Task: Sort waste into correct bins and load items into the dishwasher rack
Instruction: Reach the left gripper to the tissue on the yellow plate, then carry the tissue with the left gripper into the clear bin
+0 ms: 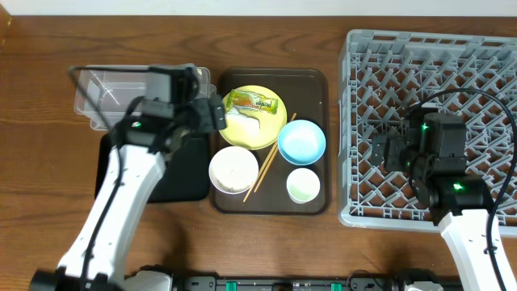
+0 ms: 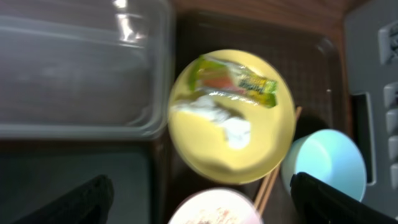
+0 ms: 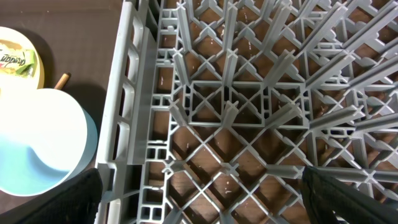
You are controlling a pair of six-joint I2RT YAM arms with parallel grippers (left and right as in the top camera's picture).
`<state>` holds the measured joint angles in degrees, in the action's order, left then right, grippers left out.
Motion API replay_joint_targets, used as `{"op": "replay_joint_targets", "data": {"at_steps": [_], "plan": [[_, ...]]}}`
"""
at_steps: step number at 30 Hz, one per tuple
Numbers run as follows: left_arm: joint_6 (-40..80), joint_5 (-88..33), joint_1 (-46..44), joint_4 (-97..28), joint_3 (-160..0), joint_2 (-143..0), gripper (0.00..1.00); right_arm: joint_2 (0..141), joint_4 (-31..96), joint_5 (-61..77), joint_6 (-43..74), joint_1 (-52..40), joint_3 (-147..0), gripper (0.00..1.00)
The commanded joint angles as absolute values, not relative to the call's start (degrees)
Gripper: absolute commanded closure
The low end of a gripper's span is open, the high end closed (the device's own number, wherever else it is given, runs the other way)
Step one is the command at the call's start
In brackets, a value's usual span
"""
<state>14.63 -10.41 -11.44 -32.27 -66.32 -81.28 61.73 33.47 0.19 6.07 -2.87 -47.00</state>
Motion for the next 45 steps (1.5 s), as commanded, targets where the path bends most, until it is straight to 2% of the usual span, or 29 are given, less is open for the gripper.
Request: {"op": "replay_joint_targets", "data": {"at_steps": [1,7,13,24,30,39,43,45], "plan": [[16.4,-10.9,-14.6,-29.1,-67.2,-85.6,0.07,61.5,33.4,0.3,6.1,-3.4,-48.3,0.01],[18.3,-10.9,-18.4,-21.3,-67.2,-94.7,0.07,61.5,33.4,0.3,6.2,-3.4,-48.3,0.01],[21.8,-10.9,-19.9,-18.9,-67.2,-103.0,0.12,61.5,33.4,0.3,6.1,-3.4,-48.3,0.01],[21.7,-9.5,-20.5,-14.1,-67.2,-110.2,0.14,61.5,33.5,0.3,6.2,-3.4,-48.3,0.01],[21.8,-9.4,-21.1,-13.2,-67.2,-111.5,0.24,61.5,33.5,0.3,6.2,-3.4,-48.3,0.01],[21.7,-9.4,-21.3,-14.4,-67.2,-111.5,0.59,61.5,33.5,0.3,6.2,-3.4,-48.3,0.01],[21.7,-9.4,-21.3,-15.9,-67.2,-111.5,0.61,61.5,33.5,0.3,6.2,-3.4,-48.3,0.01],[21.8,-9.4,-21.3,-16.2,-67.0,-111.5,0.67,61.5,33.5,0.3,6.2,-3.4,-48.3,0.01]]}}
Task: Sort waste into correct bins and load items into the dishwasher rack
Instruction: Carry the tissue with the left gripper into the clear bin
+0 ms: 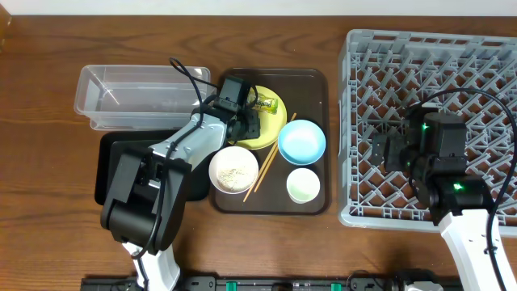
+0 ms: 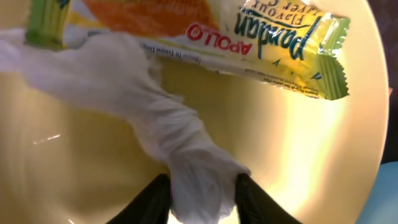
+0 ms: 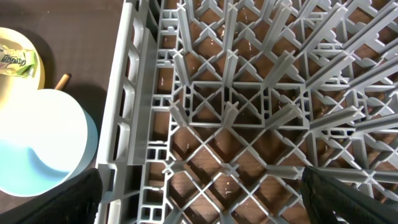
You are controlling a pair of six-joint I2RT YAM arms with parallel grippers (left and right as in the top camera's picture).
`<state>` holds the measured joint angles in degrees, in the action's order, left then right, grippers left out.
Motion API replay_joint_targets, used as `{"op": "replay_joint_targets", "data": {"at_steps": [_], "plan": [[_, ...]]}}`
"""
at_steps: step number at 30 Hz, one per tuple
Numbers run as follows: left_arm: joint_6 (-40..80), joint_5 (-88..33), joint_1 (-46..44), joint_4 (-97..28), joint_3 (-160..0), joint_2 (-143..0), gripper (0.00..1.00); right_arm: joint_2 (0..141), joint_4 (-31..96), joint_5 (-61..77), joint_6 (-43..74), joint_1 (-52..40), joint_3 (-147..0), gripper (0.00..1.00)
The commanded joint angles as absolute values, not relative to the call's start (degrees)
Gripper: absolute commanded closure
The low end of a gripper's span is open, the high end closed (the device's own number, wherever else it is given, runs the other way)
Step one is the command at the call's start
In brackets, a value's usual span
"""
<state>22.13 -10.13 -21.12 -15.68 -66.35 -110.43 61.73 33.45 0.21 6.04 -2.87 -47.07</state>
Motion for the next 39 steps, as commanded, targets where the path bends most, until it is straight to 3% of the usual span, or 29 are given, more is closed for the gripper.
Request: {"op": "replay_joint_targets", "data": {"at_steps": [1,9,16,25,31,37,39], "plan": [[21.8,-9.4,-21.3,-16.2,-66.8,-111.5,0.71,61.5,33.5,0.3,6.2,-3.4,-48.3,0.01],[21.8,-9.5,-21.3,-16.9,-66.6,-111.5,0.94,61.5,33.5,0.3,6.2,-3.4,-48.3,0.01],[21.7,-9.4,-21.3,-20.9,-66.6,-107.9,0.94,61.5,33.7,0.3,6.1,-3.4,-48.3,0.01],[20.0,-8.9,-20.9,-22.5,-66.6,-93.2,0.94,61.5,33.8,0.0,6.1,-3.4,-48.3,0.01],[20.3,3.6,-17.7,-22.2,-66.6,-87.8,0.94,61.5,33.8,0.0,6.1,-3.4,-48.3,0.01],[24.7,5.8,-10.7,-20.0,-66.6,-89.8,0.93,61.5,33.9,0.0,6.1,-3.4,-48.3,0.01],[25.9,5.8,-8.7,-18.4,-66.6,-91.2,0.83,61.5,33.9,0.0,6.1,-3.4,-48.3,0.01]]}}
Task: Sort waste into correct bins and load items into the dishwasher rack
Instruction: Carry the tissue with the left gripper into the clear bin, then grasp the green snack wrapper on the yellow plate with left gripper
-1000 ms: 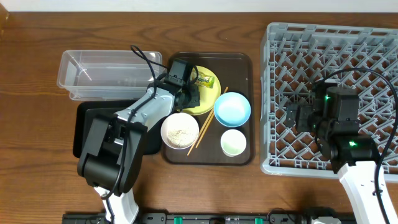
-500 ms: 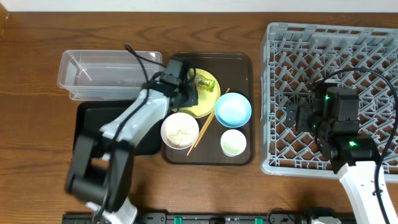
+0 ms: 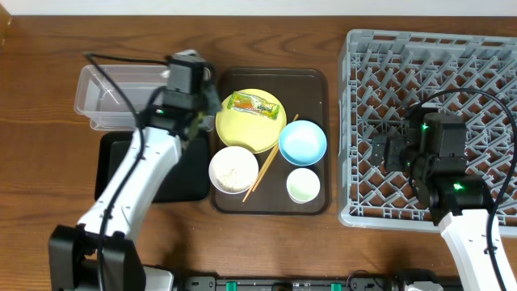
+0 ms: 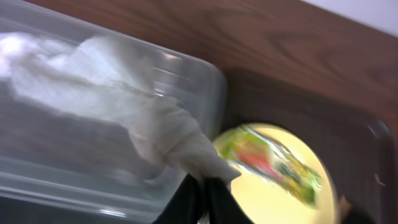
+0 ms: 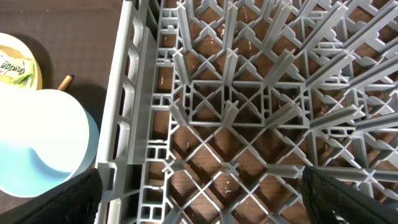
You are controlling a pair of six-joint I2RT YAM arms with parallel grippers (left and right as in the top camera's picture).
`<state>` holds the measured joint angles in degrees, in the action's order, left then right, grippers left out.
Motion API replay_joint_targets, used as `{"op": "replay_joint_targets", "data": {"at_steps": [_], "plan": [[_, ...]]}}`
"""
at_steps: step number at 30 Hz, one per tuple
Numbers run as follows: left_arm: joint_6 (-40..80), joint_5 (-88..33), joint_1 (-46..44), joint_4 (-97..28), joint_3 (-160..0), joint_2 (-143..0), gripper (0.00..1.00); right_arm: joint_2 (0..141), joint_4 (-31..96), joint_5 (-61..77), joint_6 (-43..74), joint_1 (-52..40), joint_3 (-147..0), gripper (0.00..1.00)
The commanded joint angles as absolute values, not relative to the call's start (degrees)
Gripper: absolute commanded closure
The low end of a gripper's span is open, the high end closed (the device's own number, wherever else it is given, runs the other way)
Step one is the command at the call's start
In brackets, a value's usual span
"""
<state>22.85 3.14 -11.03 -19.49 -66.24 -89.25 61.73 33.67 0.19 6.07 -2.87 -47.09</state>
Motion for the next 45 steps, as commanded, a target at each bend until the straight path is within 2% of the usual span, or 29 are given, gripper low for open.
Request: {"op": "replay_joint_targets", "data": {"at_steps": [1,5,10,16,23,32,45], "plan": [[26.3,5.3,-7.9,-17.3,-66.6,-91.9,0.75,61.5,33.8,0.0,6.1,-3.4,-48.3,0.01],[26.2,0.2,-7.0,-14.9,-66.6,-92.5,0.6,61.5,33.9,0.0,6.1,-3.4,-48.3,0.01],[26.2,-5.9,-8.7,-14.9,-66.7,-91.2,0.59,61.5,33.9,0.0,6.1,-3.4,-48.3,0.01],[26.3,-6.6,-15.3,-16.9,-68.0,-91.3,0.59,61.5,33.8,0.0,6.1,-3.4,-48.3,0.01],[30.2,-6.4,-20.1,-11.7,-68.1,-96.9,0.48,61.5,33.5,0.0,6.1,-3.4,-48.3,0.01],[44.8,-7.1,-20.2,-7.7,-68.1,-108.4,0.48,61.5,33.6,0.0,6.1,-3.4,-48.3,0.01],[49.5,-6.9,-20.2,-3.6,-68.1,-114.5,0.48,61.5,33.8,0.0,6.1,-3.4,-48.3,0.01]]}}
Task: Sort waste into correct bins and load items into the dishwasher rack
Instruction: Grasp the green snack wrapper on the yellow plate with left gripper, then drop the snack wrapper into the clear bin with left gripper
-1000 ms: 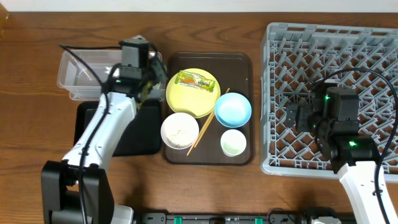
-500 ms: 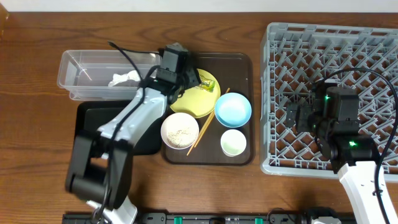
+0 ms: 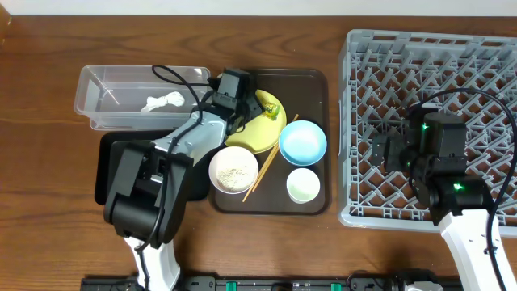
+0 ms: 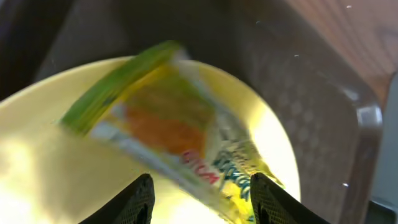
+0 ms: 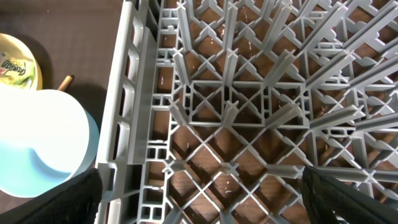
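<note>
A green and yellow snack wrapper (image 4: 180, 137) lies on the yellow plate (image 4: 50, 162) at the back of the brown tray (image 3: 315, 85). My left gripper (image 4: 202, 202) is open, low over the plate, with a finger on either side of the wrapper. A white tissue (image 3: 161, 103) lies in the clear bin (image 3: 97, 81). On the tray also stand a blue bowl (image 3: 303, 141), a white bowl of rice (image 3: 234, 170), a pale green cup (image 3: 303, 186) and chopsticks (image 3: 265, 168). My right gripper (image 5: 199, 199) hangs open over the grey dishwasher rack (image 3: 485, 65), holding nothing.
A black bin (image 3: 113, 174) sits in front of the clear bin, left of the tray. The rack's left wall (image 5: 124, 124) stands close beside the blue bowl (image 5: 37, 149). My left arm (image 3: 194, 133) crosses the tray's left edge.
My left gripper was shut on the tissue over the clear bin. The tissue now lies in that bin, and the gripper is open over the wrapper on the plate. The right arm has not moved.
My left gripper was open above the plate, which held a tissue and the wrapper. Then it was at the tissue on the plate, then held it over the clear bin. Now the tissue is in the bin and the gripper is back at the plate.
</note>
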You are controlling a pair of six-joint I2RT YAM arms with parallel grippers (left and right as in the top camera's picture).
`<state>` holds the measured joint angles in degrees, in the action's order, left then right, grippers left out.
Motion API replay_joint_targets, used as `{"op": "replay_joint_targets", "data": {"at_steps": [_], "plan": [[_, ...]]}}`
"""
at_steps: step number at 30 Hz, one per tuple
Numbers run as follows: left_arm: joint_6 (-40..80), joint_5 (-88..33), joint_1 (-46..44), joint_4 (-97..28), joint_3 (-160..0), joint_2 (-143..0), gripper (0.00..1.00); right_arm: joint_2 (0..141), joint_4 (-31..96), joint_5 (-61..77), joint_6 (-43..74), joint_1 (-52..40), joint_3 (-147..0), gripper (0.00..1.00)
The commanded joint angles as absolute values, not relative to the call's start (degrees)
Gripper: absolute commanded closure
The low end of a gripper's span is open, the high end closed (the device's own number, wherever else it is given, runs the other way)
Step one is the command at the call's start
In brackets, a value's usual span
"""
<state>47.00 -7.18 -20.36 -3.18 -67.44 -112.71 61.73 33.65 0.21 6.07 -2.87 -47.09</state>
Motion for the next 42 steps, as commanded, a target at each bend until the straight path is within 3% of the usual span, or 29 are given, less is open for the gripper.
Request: {"op": "replay_joint_targets", "data": {"at_steps": [1,9,14,18,21,35,42], "plan": [[49.8,-6.9,-20.2,-3.7,-68.1,-114.8,0.48,61.5,33.8,0.0,6.1,-3.4,-48.3,0.01],[50.1,-6.2,-20.2,-3.5,-68.1,-115.7,0.48,61.5,33.9,0.0,6.1,-3.4,-48.3,0.01],[50.1,-6.2,-20.2,-3.4,-68.1,-115.7,0.72,61.5,33.9,0.0,6.1,-3.4,-48.3,0.01],[50.0,-6.2,-20.2,-4.0,-68.1,-115.7,0.8,61.5,33.9,0.0,6.1,-3.4,-48.3,0.01],[50.0,-6.2,-20.2,-4.8,-68.1,-115.7,0.94,61.5,33.9,0.0,6.1,-3.4,-48.3,0.01],[32.8,-6.0,-20.1,-11.3,-68.1,-101.7,0.94,61.5,33.9,-1.1,6.1,-3.4,-48.3,0.01],[32.0,2.8,-15.0,-15.7,-68.1,-91.9,0.94,61.5,34.1,-1.5,6.1,-3.4,-48.3,0.01]]}}
